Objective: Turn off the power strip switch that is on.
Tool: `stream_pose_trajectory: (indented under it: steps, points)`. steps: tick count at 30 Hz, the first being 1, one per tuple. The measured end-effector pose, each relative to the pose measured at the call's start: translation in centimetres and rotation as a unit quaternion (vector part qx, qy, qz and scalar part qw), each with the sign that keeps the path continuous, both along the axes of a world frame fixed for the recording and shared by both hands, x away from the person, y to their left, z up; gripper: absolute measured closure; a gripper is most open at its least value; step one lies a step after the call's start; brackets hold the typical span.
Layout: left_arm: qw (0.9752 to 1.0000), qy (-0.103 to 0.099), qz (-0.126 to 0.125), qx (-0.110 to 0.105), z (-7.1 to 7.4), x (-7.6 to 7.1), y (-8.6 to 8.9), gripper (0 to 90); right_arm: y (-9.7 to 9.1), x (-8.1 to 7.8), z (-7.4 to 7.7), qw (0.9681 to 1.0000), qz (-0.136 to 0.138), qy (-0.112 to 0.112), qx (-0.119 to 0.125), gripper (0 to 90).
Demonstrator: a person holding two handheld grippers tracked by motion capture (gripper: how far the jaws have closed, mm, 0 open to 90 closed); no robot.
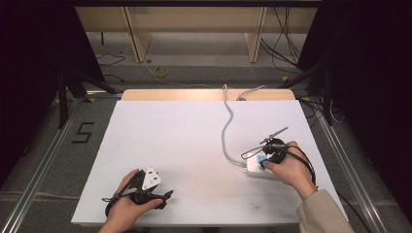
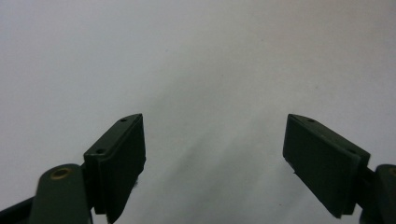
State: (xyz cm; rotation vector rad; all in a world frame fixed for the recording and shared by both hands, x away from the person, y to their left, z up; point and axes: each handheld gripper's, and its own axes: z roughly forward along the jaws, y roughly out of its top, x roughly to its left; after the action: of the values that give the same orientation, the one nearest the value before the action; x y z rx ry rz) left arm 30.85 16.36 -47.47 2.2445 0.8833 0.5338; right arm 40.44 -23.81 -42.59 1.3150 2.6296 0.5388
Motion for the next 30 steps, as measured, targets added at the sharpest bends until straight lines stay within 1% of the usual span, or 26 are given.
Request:
stream_pose_trajectory:
  steps: [3, 5, 9, 13, 17, 22, 27, 30]
  points:
    - [1.0000, -0.001, 0.001, -0.001, -0.01, 0.00, -0.01, 21.0, 0.04, 0.03, -0.11, 1.0000, 0.000, 0.000, -0.006, 90.0]
    - [1.0000, 0.000, 0.001, -0.001, -0.01, -0.01, -0.02, 21.0, 0.07, 0.05, -0.23, 1.0000, 0.001, -0.002, -0.004, 90.0]
    - [1.0000, -0.001, 0.000, -0.002, -0.02, 0.01, -0.04, 21.0, 0.17, 0.09, -0.42, 1.0000, 0.001, 0.001, -0.008, 90.0]
    - [1.0000, 0.002, -0.001, -0.002, -0.07, 0.11, -0.10, 21.0, 0.23, 0.07, -0.45, 0.9999, -0.001, -0.002, -0.011, 90.0]
    - [1.0000, 0.000, -0.001, -0.001, 0.03, 0.04, -0.05, 21.0, 0.39, -0.09, -0.47, 0.9997, 0.002, -0.007, -0.023, 90.0]
    - [1.0000, 0.001, 0.000, -0.001, -0.02, 0.02, -0.02, 21.1, 0.58, -0.19, -0.49, 0.9995, 0.002, -0.011, -0.029, 90.0]
    - [1.0000, 0.000, 0.000, -0.001, 0.00, -0.01, -0.03, 21.1, 0.44, -0.15, -0.53, 0.9997, -0.003, -0.007, -0.025, 90.0]
    - [1.0000, 0.000, 0.000, 0.001, -0.03, -0.01, -0.04, 21.2, 0.61, -0.30, -0.64, 0.9994, 0.002, -0.014, -0.031, 90.0]
